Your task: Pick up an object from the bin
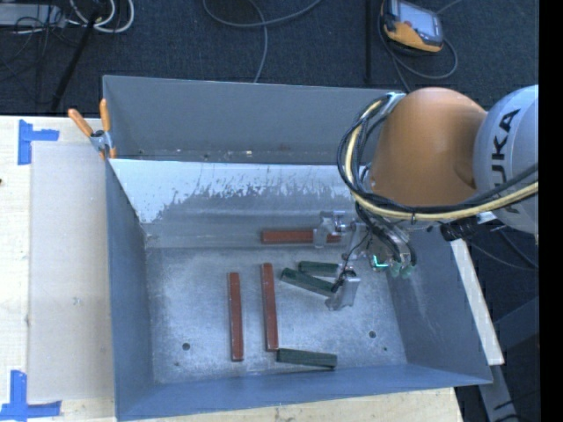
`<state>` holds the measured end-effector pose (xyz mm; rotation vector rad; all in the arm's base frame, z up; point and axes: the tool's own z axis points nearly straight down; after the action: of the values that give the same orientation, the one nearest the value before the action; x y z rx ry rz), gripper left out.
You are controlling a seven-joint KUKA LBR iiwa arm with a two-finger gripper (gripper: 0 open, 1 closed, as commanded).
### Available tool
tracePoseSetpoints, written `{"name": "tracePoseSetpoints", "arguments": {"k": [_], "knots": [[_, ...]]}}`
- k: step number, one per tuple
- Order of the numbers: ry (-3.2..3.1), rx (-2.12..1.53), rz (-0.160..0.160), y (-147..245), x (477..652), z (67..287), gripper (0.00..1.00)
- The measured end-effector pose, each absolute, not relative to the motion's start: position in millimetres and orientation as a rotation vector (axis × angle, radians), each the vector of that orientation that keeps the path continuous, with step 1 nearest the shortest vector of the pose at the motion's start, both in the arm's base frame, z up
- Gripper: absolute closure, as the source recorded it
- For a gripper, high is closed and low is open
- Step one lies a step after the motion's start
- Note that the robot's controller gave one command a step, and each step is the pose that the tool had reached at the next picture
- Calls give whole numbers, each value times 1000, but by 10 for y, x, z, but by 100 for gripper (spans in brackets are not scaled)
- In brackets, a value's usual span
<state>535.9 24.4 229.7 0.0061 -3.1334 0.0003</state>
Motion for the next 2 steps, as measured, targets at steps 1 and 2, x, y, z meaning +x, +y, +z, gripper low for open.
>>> {"name": "tracePoseSetpoints", "arguments": {"k": [1, 2], "knots": [[-3133, -81, 0, -20, 5520, 1207, 0], [-3140, -99, 0, -381, 5748, 674, 0]]}}
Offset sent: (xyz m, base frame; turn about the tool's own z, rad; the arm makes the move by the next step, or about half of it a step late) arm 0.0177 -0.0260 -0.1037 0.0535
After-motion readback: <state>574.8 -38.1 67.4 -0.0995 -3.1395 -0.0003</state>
